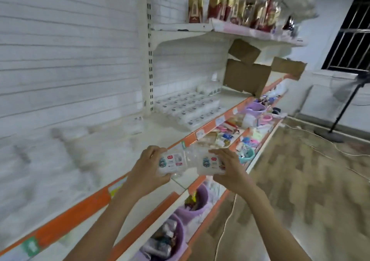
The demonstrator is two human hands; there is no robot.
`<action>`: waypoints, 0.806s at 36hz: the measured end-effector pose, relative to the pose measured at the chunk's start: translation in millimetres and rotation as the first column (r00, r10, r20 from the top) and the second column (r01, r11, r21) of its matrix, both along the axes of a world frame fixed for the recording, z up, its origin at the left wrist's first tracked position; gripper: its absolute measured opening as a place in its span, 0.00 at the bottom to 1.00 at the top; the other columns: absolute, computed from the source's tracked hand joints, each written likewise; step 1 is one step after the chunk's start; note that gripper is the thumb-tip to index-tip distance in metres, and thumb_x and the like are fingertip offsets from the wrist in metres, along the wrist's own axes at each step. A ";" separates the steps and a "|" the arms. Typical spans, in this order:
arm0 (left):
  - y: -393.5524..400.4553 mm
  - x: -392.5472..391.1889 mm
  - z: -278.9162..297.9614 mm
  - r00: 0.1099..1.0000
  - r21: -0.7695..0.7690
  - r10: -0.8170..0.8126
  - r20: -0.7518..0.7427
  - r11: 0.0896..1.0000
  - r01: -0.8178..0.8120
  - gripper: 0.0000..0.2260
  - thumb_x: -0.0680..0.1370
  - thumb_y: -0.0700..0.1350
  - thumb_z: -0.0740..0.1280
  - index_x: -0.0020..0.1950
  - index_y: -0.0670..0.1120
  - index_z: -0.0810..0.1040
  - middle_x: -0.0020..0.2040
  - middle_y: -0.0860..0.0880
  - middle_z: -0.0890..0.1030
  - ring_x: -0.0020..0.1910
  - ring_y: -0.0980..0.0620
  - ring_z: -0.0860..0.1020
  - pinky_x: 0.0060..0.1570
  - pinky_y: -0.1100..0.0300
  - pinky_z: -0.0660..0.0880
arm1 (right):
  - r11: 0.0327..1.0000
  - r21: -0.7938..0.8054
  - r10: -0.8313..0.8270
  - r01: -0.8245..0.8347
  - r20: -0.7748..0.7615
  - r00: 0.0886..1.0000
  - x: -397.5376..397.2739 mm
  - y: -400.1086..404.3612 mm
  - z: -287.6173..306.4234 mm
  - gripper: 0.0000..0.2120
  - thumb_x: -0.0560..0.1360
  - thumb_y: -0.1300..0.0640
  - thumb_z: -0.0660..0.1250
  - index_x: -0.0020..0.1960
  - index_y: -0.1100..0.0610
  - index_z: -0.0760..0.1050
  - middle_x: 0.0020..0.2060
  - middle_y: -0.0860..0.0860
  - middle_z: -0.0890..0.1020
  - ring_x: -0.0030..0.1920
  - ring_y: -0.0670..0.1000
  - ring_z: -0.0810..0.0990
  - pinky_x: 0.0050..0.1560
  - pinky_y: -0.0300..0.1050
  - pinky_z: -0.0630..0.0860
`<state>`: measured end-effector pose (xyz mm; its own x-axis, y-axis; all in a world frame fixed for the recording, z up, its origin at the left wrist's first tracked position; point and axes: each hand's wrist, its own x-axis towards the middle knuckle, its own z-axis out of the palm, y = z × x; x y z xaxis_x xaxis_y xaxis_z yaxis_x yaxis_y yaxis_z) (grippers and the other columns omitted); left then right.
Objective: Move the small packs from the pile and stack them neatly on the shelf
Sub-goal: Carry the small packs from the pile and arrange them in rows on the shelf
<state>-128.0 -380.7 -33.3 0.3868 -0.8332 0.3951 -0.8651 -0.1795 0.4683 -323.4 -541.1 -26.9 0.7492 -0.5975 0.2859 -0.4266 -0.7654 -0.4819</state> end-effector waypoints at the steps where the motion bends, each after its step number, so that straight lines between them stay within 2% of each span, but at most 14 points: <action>1: -13.7 -11.5 -2.4 1.000 -0.008 -0.008 -0.017 1.000 0.008 0.35 0.63 0.57 0.68 0.66 0.42 0.69 0.59 0.46 0.68 0.59 0.48 0.69 0.58 0.59 0.68 | 1.000 0.007 -0.007 0.007 -0.001 1.000 -13.6 -10.2 -2.6 0.33 0.64 0.62 0.72 0.68 0.56 0.68 0.62 0.54 0.70 0.63 0.56 0.67 0.63 0.46 0.64; 4: -51.0 -46.1 -6.5 0.998 -0.007 -0.026 -0.054 1.000 0.025 0.31 0.67 0.46 0.74 0.67 0.43 0.68 0.59 0.46 0.66 0.59 0.49 0.69 0.56 0.63 0.68 | 0.999 0.010 -0.039 0.039 -0.003 0.999 -51.1 -37.7 -9.8 0.33 0.64 0.59 0.72 0.68 0.55 0.68 0.61 0.53 0.70 0.61 0.55 0.68 0.61 0.45 0.66; 6: -73.8 -64.8 -9.7 0.997 -0.006 -0.023 -0.068 1.000 0.023 0.31 0.67 0.45 0.74 0.68 0.43 0.67 0.60 0.46 0.66 0.60 0.49 0.69 0.56 0.62 0.68 | 0.998 -0.001 -0.056 0.056 -0.001 0.998 -71.6 -53.9 -14.4 0.33 0.65 0.61 0.72 0.68 0.55 0.67 0.62 0.52 0.70 0.62 0.53 0.67 0.60 0.43 0.66; 10: -109.2 -96.3 -13.6 0.994 0.006 -0.011 -0.112 1.000 0.011 0.30 0.68 0.45 0.74 0.67 0.44 0.68 0.62 0.46 0.65 0.62 0.49 0.69 0.58 0.57 0.71 | 0.996 0.019 -0.082 0.083 -0.019 0.996 -105.3 -80.2 -22.7 0.34 0.66 0.60 0.72 0.70 0.51 0.65 0.64 0.49 0.69 0.64 0.51 0.65 0.62 0.43 0.65; 14: -138.8 -116.9 -15.5 0.991 0.040 -0.003 -0.130 0.999 0.008 0.31 0.68 0.46 0.73 0.68 0.45 0.67 0.63 0.47 0.63 0.60 0.49 0.71 0.56 0.56 0.73 | 0.995 0.051 -0.086 0.086 0.006 0.996 -127.4 -104.5 -35.0 0.34 0.63 0.58 0.72 0.68 0.52 0.68 0.64 0.50 0.70 0.65 0.53 0.66 0.65 0.51 0.69; 18: -167.7 -125.6 -15.6 0.991 0.048 -0.023 -0.132 0.998 0.029 0.30 0.68 0.45 0.74 0.68 0.45 0.67 0.62 0.48 0.63 0.57 0.50 0.73 0.54 0.57 0.75 | 0.992 0.069 -0.103 0.102 -0.002 0.995 -141.3 -126.1 -38.2 0.33 0.66 0.60 0.73 0.69 0.52 0.67 0.64 0.50 0.69 0.66 0.51 0.64 0.65 0.43 0.66; 23: -209.9 -127.8 -15.9 0.993 0.038 -0.064 -0.099 0.997 0.068 0.31 0.68 0.46 0.75 0.68 0.45 0.67 0.61 0.46 0.64 0.58 0.50 0.72 0.53 0.57 0.76 | 0.991 0.067 -0.119 0.117 0.026 0.993 -146.9 -160.4 -42.5 0.33 0.66 0.59 0.74 0.69 0.52 0.67 0.64 0.50 0.70 0.67 0.51 0.65 0.66 0.47 0.68; 29: -269.5 -124.8 -27.8 0.993 0.084 -0.085 -0.088 0.992 0.092 0.32 0.69 0.47 0.74 0.70 0.46 0.65 0.62 0.47 0.63 0.57 0.51 0.73 0.53 0.58 0.76 | 0.985 0.082 -0.155 0.154 0.011 0.988 -149.7 -212.9 -49.2 0.33 0.67 0.60 0.74 0.69 0.50 0.66 0.66 0.47 0.67 0.68 0.50 0.63 0.64 0.45 0.71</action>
<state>-252.9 -650.2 -61.0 0.3388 -0.8957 0.2880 -0.8378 -0.1479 0.5255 -473.1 -754.0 -76.1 0.6415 -0.7271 0.2445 -0.5274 -0.6495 -0.5477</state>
